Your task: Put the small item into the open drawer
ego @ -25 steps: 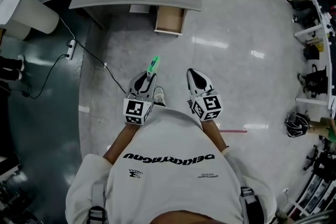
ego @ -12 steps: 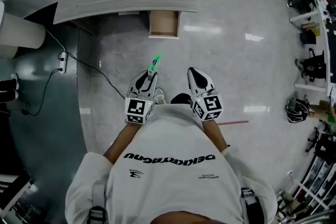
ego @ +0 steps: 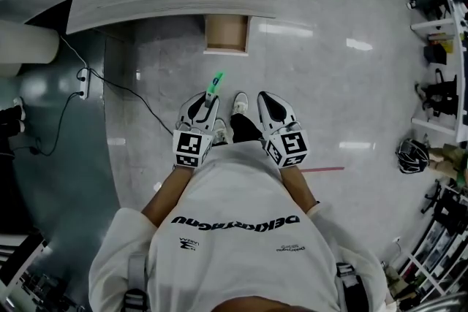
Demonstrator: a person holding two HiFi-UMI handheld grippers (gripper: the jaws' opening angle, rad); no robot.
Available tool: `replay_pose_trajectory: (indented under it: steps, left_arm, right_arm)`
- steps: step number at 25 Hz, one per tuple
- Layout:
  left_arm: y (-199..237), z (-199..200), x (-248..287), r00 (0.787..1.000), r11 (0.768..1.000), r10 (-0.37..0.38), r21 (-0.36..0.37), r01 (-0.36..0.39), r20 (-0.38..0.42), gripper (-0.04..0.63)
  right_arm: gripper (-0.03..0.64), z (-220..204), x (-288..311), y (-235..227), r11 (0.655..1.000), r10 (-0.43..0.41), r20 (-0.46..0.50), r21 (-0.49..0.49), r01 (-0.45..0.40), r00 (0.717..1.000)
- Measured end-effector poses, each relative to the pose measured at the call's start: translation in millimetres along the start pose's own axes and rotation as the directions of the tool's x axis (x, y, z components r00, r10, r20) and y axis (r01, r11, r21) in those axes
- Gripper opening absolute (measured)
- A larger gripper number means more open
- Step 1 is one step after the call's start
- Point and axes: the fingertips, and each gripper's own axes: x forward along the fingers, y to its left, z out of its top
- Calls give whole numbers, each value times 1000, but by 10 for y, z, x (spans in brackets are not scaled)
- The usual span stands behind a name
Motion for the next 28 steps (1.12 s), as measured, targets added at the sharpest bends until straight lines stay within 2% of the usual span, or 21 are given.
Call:
replay_pose_trajectory:
  steps: [8, 19, 28]
  left_arm:
    - [73, 54, 603, 999, 1000, 6, 0, -6, -54, 106]
    - [260, -244, 1244, 993, 999, 22, -27, -25, -117, 106]
    - [397, -446, 1620, 990, 999, 27, -40, -32, -136, 106]
  right_arm:
    - [29, -122, 349, -335, 998, 46, -60, 34, -44, 997]
    - [29, -442, 696, -843, 997, 38, -110, 71, -30, 993]
    - [29, -610, 922, -976, 996, 57, -124, 80, -48, 991]
